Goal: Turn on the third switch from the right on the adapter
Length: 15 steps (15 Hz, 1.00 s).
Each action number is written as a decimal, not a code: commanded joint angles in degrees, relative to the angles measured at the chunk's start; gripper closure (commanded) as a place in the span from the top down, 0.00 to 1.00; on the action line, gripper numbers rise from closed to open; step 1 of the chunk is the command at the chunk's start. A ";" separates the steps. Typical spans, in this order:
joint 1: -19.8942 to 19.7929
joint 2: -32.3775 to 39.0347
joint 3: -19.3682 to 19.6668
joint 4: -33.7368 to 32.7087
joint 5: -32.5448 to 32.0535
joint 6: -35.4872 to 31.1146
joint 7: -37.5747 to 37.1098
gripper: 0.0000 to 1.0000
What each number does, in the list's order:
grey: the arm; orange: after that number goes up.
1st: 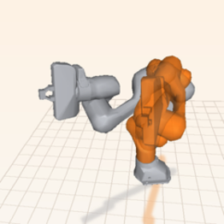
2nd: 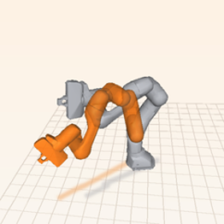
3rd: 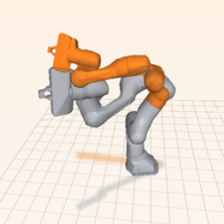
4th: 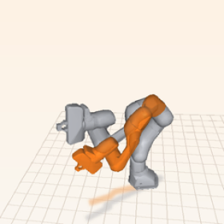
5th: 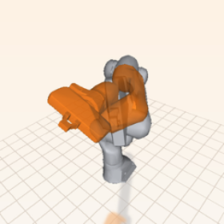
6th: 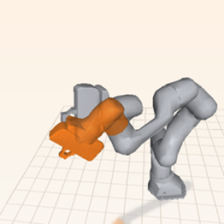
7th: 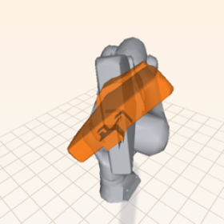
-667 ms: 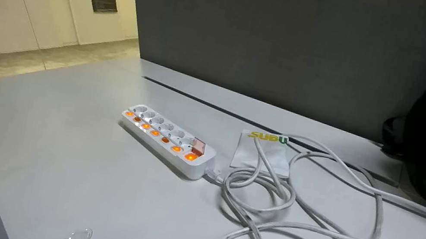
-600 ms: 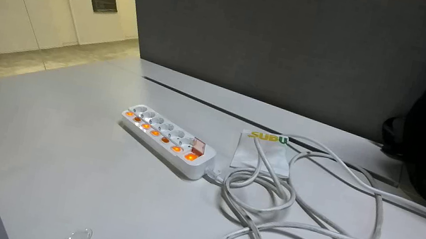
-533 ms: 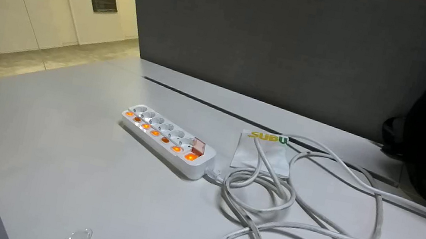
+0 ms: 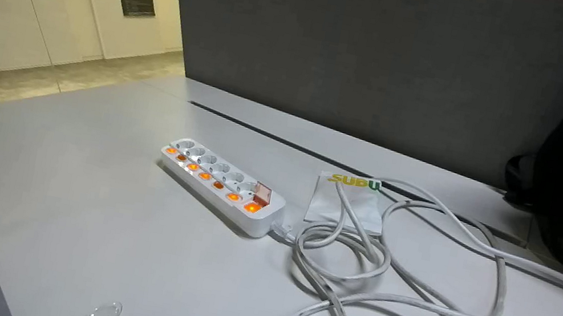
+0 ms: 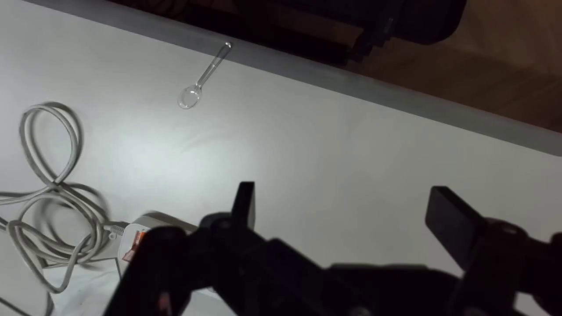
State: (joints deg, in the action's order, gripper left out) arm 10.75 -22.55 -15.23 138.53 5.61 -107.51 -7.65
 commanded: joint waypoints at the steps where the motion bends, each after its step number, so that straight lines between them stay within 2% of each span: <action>1: 0.65 0.09 0.59 -0.07 -0.24 0.06 -0.22 1.00; 7: 0.65 0.09 0.59 -0.07 -0.24 0.05 -0.22 1.00; 13: -3.90 3.71 2.01 0.16 -5.98 -6.95 -4.70 1.00; 14: -4.93 4.71 2.63 0.25 -7.21 -8.98 -4.97 0.92; 15: -6.00 5.53 3.16 0.55 -8.71 -11.72 -5.85 0.74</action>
State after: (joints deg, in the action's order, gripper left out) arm 6.80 -19.58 -13.56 139.10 0.24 -114.39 -9.97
